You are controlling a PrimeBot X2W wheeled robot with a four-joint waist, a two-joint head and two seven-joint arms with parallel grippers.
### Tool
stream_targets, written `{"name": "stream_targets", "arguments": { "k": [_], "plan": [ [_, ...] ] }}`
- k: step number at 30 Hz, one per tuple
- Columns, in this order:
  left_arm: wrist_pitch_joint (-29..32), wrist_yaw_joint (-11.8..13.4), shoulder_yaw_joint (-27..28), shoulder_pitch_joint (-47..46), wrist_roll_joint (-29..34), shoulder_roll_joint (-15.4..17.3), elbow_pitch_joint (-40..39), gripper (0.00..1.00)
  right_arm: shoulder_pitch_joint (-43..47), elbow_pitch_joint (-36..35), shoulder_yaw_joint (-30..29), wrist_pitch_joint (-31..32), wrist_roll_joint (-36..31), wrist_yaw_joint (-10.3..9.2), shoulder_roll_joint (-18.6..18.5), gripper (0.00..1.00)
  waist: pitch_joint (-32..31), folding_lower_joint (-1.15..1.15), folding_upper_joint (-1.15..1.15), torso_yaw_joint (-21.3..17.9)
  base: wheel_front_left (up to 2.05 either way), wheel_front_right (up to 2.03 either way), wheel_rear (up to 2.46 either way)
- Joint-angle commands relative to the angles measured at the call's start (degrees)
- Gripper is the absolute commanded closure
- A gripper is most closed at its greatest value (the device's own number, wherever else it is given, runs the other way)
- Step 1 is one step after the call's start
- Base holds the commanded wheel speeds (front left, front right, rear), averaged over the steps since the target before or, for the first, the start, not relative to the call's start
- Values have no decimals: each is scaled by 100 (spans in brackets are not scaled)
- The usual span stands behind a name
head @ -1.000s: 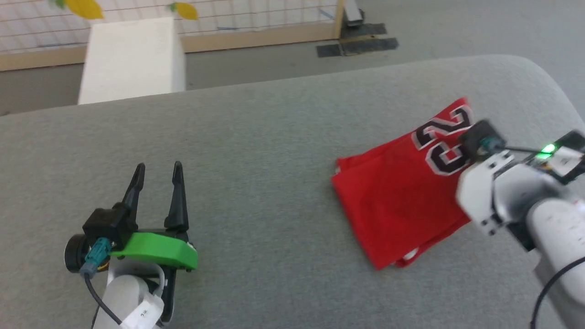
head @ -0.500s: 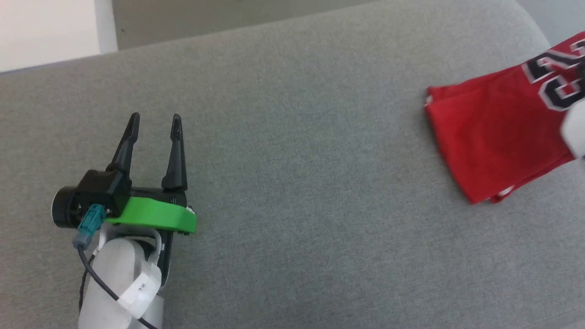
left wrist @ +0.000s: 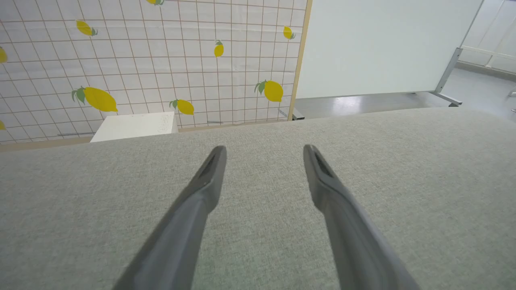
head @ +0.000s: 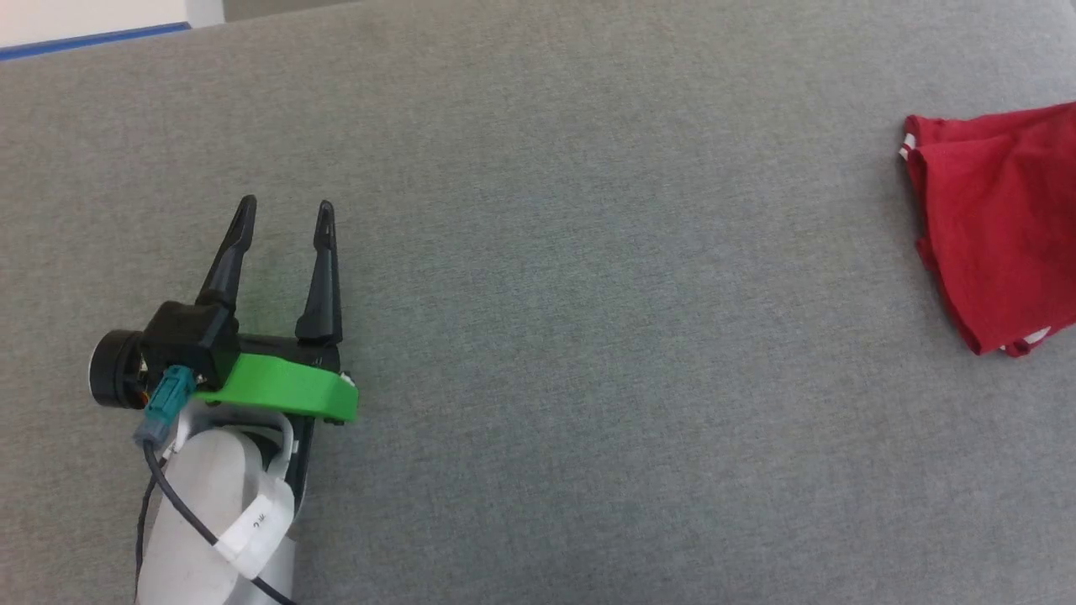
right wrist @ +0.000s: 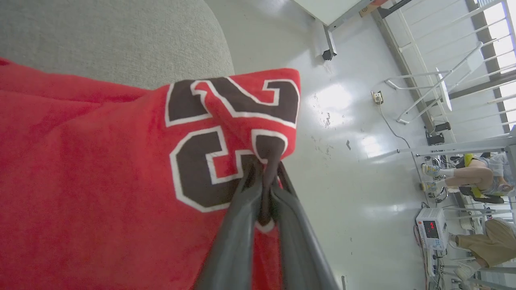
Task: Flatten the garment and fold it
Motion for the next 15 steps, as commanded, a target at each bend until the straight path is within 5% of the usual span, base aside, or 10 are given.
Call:
{"name": "stream_targets", "arguments": {
  "k": [1,8,15],
  "plan": [
    [-22,16,-25,-34,-58,-16,51,0,73,97,-318,-44,-218,-11,110,0,-210,-1,0,93,0,0,0],
    [-25,21,-57,257,-208,-124,323,0,519,145,-1174,-167,-344,-11,511,0,-1005,-1,0,200,0,0,0],
    [-26,40,-85,704,-358,-248,518,0,1122,-255,-1292,-893,343,-11,850,0,-1776,-1,0,380,0,0,0]
  ]
}}
